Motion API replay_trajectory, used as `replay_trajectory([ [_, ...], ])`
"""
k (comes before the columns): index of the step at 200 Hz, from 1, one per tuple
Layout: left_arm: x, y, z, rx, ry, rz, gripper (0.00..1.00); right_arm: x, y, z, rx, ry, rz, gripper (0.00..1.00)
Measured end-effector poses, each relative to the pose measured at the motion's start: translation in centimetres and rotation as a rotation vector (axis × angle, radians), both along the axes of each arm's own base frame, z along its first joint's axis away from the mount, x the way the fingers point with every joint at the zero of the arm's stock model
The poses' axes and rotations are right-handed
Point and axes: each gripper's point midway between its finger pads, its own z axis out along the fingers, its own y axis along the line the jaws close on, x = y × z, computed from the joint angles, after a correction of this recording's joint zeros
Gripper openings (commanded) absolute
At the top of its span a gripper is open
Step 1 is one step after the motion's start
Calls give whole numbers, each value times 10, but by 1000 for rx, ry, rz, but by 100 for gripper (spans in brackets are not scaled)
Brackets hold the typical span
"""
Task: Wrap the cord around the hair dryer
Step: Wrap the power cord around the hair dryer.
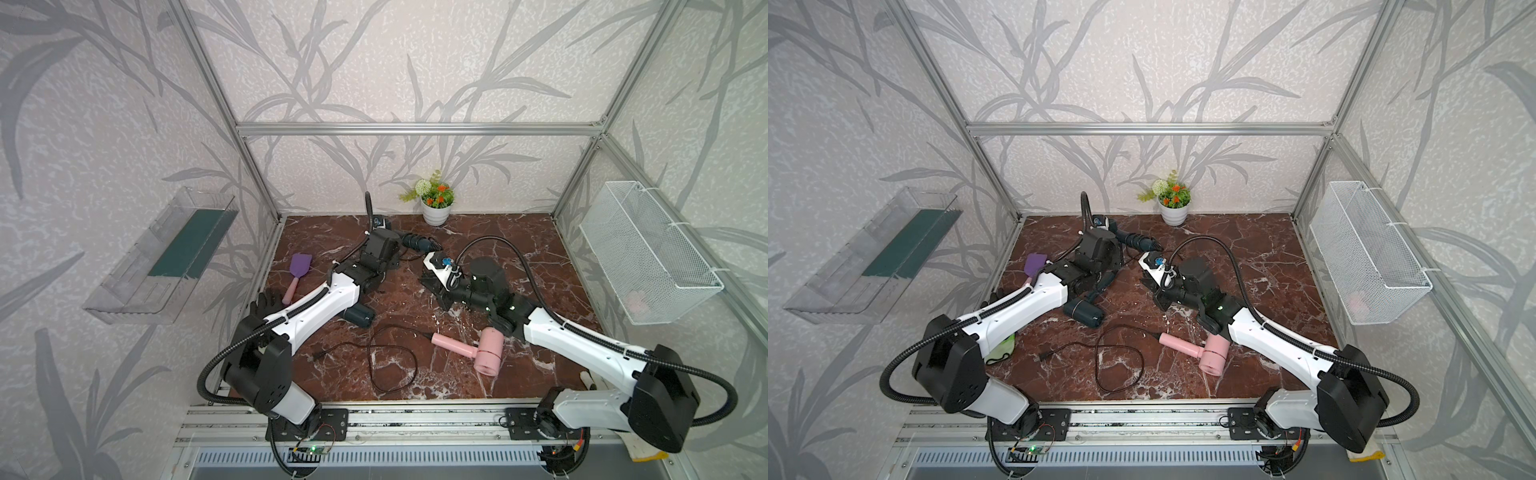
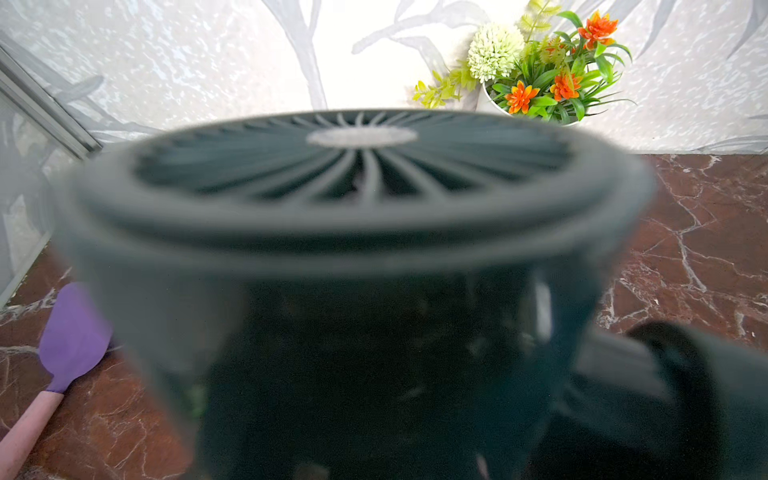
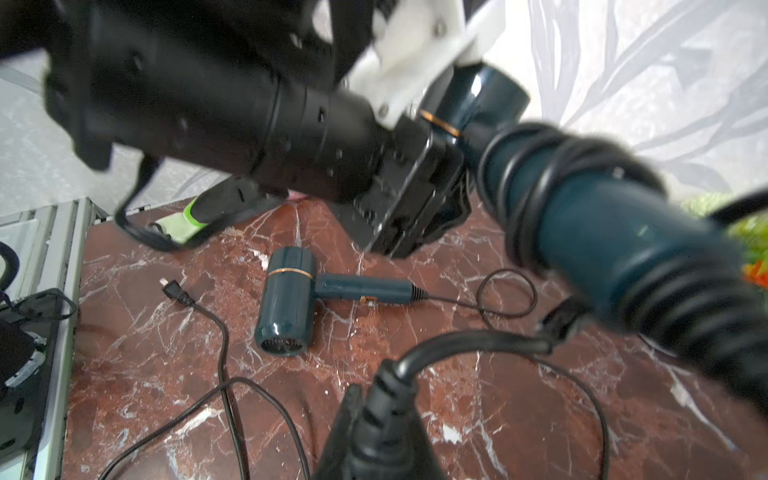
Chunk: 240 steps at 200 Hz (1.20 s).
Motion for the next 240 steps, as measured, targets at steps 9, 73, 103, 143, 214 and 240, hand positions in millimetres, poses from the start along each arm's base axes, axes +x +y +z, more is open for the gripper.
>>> replay_trajectory([
  [9, -1, -2, 0, 3, -1, -4, 0, 2, 2, 6, 1, -1, 4, 0],
  [73, -9, -16, 2, 105, -17, -67, 0, 9, 12, 22, -133, 53, 64, 0],
  [103, -15, -10, 11, 160, -52, -80, 0, 14, -1, 51, -250, 27, 70, 0],
  [143, -25, 2, 23, 241, -86, -99, 0, 12, -12, 64, -428, 3, 116, 0],
  [214, -35, -7, 17, 364, -73, -192, 0, 16, -34, 52, -674, -104, 150, 0],
  [240, -37, -13, 15, 398, -70, -238, 0, 24, -39, 46, -750, -228, 173, 0],
])
